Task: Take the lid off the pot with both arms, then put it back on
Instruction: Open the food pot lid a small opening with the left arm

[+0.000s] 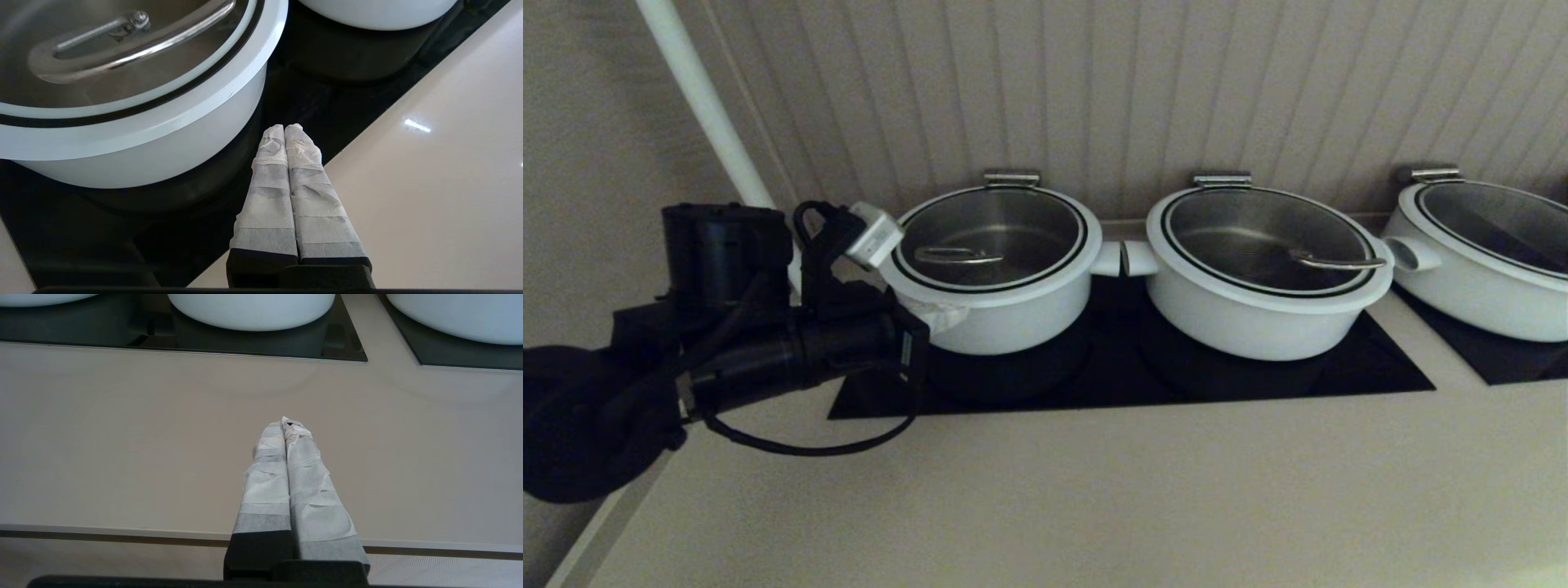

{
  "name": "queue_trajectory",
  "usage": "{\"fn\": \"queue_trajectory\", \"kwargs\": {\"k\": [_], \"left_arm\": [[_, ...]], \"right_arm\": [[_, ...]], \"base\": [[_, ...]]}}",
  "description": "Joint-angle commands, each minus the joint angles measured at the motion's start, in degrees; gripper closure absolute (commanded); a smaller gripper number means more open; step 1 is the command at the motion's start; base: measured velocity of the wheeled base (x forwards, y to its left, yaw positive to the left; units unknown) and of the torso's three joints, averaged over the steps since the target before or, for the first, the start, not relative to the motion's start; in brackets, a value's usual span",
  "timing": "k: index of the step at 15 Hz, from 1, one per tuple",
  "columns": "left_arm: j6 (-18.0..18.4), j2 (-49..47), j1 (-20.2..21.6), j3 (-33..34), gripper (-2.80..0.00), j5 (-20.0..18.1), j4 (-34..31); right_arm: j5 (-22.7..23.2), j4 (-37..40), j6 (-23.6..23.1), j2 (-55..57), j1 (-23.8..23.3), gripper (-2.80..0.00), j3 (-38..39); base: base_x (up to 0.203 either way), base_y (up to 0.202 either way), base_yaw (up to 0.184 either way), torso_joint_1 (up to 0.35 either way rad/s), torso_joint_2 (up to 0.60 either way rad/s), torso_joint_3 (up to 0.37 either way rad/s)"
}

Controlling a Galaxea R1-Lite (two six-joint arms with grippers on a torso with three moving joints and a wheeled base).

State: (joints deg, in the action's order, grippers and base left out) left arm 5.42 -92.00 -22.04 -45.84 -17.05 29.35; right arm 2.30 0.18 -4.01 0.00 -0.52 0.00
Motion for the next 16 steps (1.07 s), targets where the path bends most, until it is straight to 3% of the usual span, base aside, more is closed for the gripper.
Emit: {"fn": "queue_trajectory", "kwargs": {"k": [1,9,13,16], "left_arm": [[0.0,-0.72,0.07,-0.2,0.0,-0.09,0.18],[-1.12,-3.5,0.07,-1.8,0.0,2.54,0.8],[-1.12,-5.38,0.07,-1.79,0.0,4.68,6.35],[-1.21,-5.47,0.16,-1.71,0.0,4.84,6.59]], "right_arm": [[0.07,-0.01,-0.03,0.0,0.0,0.0,0.0],[0.07,-0.01,-0.03,0.09,0.0,0.0,0.0],[0.02,-0.01,-0.03,0.01,0.0,0.0,0.0],[0.01,-0.01,-0.03,0.0,0.0,0.0,0.0]], "base": [[0.0,0.0,0.0,0.0,0.0,0.0],[0.0,0.0,0.0,0.0,0.0,0.0],[0.0,0.0,0.0,0.0,0.0,0.0],[0.0,0.0,0.0,0.0,0.0,0.0]]}}
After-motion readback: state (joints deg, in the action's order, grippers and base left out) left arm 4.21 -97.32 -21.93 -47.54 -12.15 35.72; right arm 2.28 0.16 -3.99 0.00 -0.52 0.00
